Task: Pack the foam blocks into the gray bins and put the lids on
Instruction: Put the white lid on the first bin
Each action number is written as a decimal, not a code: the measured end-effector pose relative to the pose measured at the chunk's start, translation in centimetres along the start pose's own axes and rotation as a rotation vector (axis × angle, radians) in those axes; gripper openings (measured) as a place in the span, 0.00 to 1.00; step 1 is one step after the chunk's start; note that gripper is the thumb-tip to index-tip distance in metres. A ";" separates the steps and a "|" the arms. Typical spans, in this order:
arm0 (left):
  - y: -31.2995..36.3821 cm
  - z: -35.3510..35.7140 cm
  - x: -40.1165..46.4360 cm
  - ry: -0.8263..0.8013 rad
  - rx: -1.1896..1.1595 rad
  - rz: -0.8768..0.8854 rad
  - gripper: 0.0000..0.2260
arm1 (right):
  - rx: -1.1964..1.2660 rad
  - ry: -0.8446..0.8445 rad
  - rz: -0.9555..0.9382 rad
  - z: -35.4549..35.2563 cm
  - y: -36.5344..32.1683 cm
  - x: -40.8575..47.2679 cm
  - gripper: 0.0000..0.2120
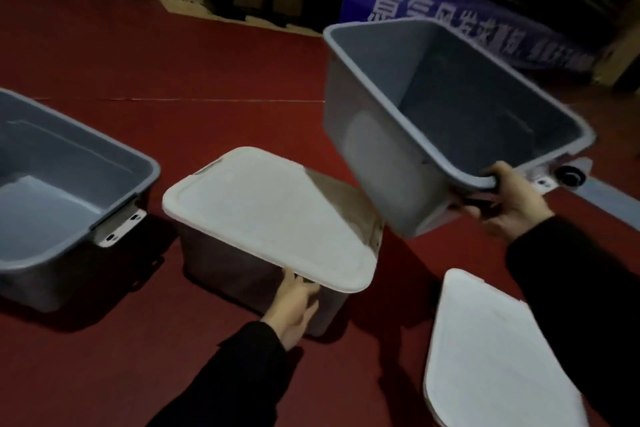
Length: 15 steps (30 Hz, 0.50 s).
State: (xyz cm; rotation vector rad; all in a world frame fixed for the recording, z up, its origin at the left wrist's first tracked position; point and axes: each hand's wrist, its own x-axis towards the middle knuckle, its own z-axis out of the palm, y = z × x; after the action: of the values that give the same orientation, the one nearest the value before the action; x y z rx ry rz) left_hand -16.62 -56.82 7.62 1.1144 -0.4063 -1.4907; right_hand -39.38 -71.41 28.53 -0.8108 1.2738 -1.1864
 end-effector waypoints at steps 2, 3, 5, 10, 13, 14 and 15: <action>1.4 0.0 -0.5 0.040 0.035 -0.013 0.26 | -0.001 -0.016 0.033 1.9 0.5 -1.5 0.09; 2.0 -0.5 -0.8 0.059 0.036 -0.026 0.29 | 0.003 -0.016 0.045 2.6 1.0 -2.1 0.09; 3.9 -2.2 -2.1 0.080 0.048 0.010 0.33 | 0.014 -0.056 0.066 4.2 1.8 -3.8 0.10; 10.4 -8.7 -6.9 0.222 0.164 0.233 0.31 | 0.005 -0.193 0.101 7.3 3.8 -8.2 0.05; 13.7 -12.1 -11.0 0.287 0.182 0.330 0.30 | -0.002 -0.277 0.094 8.8 5.0 -10.9 0.05; 14.9 -13.3 -12.5 0.306 0.186 0.365 0.31 | -0.015 -0.305 0.087 9.3 5.5 -11.7 0.08; 15.8 -14.6 -14.1 0.322 0.187 0.404 0.31 | -0.024 -0.332 0.075 9.7 6.0 -12.4 0.10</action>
State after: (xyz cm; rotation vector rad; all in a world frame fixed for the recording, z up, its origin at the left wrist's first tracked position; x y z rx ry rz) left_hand 2.47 -43.43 18.46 1.3053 -0.5165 -0.9165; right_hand -27.44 -59.54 27.90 -0.9263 1.0364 -0.9329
